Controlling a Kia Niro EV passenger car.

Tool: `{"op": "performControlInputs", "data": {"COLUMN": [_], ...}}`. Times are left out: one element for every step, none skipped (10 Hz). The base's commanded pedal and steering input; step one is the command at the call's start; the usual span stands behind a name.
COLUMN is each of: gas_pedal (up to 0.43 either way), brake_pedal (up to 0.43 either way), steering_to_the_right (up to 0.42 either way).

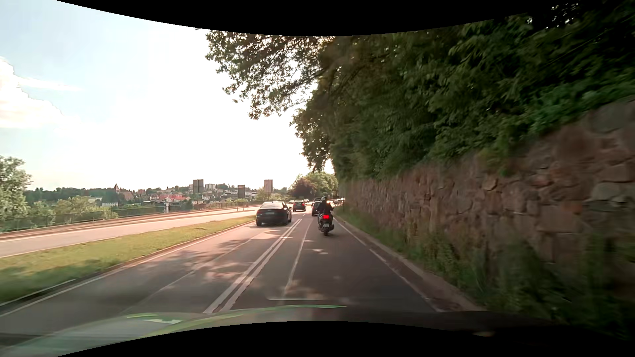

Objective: Follow the waypoints while adhering to traffic rules and regulations

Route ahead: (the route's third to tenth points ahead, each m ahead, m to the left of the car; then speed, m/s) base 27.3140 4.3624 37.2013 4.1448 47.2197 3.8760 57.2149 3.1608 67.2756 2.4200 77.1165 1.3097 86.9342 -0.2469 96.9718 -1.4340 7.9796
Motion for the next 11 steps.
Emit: {"op": "performControlInputs", "data": {"gas_pedal": [0.067, 0.067, 0.067, 0.067, 0.079, 0.079, 0.079, 0.079, 0.079, 0.079, 0.079], "brake_pedal": [0.0, 0.0, 0.0, 0.0, 0.0, 0.0, 0.0, 0.0, 0.0, 0.0, 0.0], "steering_to_the_right": [0.003, 0.002, 0.0, -0.001, -0.001, -0.002, -0.002, -0.002, -0.002, -0.002, -0.002]}}
